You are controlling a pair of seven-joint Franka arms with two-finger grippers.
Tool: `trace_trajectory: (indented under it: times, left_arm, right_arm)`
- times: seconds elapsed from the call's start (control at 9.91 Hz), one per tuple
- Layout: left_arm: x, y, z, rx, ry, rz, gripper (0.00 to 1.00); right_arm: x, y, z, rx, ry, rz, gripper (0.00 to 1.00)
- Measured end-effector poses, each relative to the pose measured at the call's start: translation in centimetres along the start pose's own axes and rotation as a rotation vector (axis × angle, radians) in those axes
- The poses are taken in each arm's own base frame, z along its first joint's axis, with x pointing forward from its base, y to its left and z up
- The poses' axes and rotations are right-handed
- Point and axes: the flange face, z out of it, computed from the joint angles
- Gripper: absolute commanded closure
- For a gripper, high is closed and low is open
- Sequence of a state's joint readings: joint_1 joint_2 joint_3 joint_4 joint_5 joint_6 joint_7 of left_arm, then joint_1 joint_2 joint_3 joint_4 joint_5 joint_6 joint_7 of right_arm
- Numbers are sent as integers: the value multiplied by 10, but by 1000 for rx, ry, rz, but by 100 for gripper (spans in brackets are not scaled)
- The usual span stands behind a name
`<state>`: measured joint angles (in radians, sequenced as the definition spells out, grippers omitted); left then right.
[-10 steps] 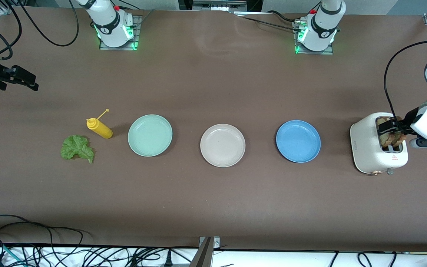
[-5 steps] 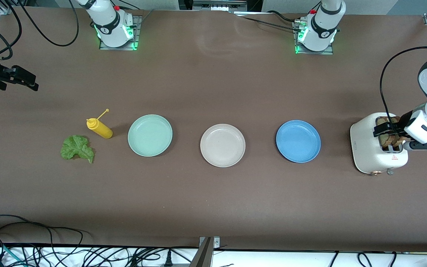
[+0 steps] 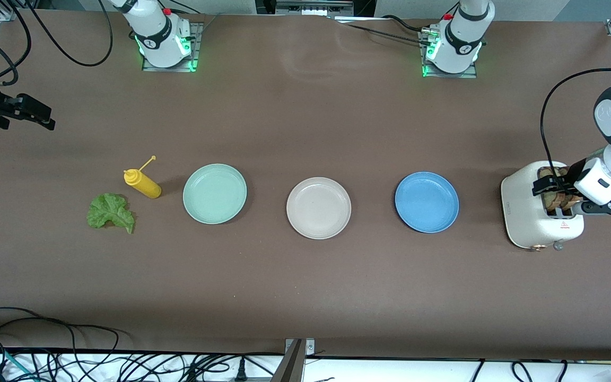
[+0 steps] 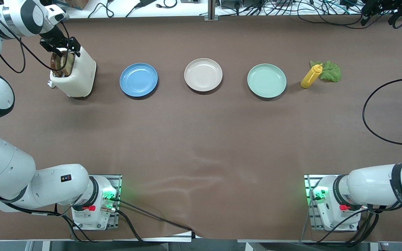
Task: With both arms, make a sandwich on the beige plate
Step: 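Grasp the toast slice with the left gripper and lift it out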
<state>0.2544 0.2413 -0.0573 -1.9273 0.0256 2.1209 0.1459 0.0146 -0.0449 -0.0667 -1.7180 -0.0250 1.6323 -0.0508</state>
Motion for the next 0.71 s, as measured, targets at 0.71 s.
trace_trajectory:
  times: [0.71]
  left_arm:
    - [-4,-18,2,7,2,94,100]
  right_arm:
    - [0,0,0,0,0,0,0]
